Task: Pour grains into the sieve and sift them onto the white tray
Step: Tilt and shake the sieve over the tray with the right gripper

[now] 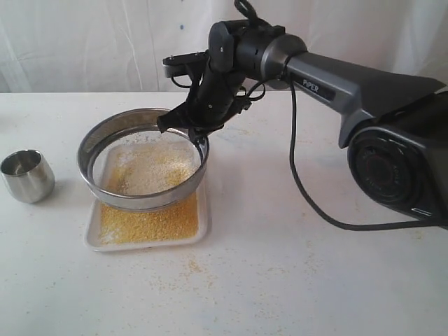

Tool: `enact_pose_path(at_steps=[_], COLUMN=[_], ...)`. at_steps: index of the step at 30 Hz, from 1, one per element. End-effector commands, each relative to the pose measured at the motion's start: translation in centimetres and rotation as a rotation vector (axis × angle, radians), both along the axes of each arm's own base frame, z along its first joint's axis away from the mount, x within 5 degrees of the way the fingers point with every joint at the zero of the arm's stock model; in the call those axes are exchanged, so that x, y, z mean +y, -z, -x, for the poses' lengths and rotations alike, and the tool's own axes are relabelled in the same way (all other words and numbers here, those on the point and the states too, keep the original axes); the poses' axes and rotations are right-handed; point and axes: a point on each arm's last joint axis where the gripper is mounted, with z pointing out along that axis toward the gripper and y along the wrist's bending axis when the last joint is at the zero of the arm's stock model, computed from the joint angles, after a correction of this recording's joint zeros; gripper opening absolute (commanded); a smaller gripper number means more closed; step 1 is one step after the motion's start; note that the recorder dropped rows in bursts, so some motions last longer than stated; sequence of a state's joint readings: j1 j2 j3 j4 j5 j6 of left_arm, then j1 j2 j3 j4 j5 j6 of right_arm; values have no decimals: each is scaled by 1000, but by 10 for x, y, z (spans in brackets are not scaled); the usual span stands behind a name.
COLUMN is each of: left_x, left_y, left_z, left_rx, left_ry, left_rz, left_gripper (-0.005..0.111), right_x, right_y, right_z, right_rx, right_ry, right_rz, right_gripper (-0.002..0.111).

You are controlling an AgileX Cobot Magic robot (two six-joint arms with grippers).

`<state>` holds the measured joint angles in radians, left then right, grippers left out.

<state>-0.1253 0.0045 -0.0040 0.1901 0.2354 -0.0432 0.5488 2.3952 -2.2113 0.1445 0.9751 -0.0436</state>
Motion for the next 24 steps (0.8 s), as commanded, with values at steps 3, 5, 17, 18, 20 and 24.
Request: enact_pose_path(at_steps=[3,5,17,18,20,24], left_x=[0,0,0,0,0,0], left_y=[1,1,1,1,1,1], left_z=[0,0,0,0,0,0], left_rx=[1,1,1,1,1,1], left_ry=[6,6,6,6,6,6], left_rz=[-4,-4,-4,-4,-4,-4], left_gripper=[0,0,0,0,0,0], right_x=[-1,11,8,17,10,20], right_y=[-18,-20,-25,-27,-27,-30], right_z=[-6,6,1,9,1,10], right_rx=[-41,-10,-27,-47,-104,-64], right_ry=[152,-116,-2,-205,-88,-226], right_rz=[-64,-124,-125,-142,-74,-154], right_gripper=[0,0,0,0,0,0])
